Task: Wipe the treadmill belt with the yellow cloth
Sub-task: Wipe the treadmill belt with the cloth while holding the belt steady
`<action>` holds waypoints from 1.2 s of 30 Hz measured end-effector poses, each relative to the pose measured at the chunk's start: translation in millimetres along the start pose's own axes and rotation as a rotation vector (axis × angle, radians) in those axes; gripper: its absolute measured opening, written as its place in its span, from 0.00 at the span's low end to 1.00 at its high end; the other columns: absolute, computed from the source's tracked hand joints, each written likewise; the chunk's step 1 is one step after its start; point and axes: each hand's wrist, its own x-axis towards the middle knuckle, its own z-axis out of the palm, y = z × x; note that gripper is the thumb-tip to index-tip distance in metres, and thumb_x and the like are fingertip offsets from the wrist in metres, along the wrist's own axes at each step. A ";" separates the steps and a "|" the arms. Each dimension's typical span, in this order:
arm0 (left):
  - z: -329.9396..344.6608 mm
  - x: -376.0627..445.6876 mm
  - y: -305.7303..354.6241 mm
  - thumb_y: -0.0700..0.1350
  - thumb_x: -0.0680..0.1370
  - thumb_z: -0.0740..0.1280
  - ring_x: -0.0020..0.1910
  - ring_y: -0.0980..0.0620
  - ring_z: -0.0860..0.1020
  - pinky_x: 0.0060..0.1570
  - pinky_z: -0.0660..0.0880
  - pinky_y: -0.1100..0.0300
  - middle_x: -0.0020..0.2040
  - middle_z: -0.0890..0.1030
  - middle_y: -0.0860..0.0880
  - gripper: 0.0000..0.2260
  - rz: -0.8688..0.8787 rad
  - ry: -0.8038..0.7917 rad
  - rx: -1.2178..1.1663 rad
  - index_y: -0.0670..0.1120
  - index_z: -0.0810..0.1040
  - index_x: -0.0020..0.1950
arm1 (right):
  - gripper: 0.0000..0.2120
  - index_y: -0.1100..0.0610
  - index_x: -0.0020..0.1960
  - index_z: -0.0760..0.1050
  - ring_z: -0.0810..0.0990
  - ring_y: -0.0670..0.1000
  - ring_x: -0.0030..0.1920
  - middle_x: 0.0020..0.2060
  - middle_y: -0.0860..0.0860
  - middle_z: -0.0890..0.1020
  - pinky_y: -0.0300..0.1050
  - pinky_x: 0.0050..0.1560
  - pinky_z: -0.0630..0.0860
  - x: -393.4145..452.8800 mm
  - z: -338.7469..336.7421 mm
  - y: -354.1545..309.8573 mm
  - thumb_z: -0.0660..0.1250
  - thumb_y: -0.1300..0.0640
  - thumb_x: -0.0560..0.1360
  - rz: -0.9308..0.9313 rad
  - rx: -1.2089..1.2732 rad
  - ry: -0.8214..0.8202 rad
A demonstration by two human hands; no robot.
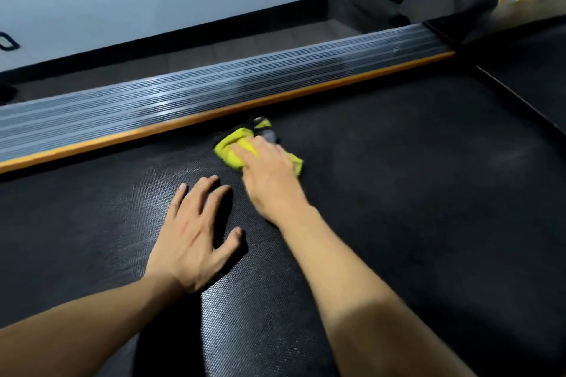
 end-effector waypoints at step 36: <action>6.6 2.0 -4.0 0.62 0.76 0.53 0.82 0.46 0.53 0.80 0.46 0.44 0.83 0.57 0.48 0.36 0.019 0.002 0.100 0.48 0.57 0.82 | 0.25 0.49 0.70 0.72 0.73 0.56 0.66 0.67 0.53 0.75 0.53 0.64 0.68 -160.9 -44.5 -28.1 0.61 0.57 0.73 0.098 -0.043 -0.020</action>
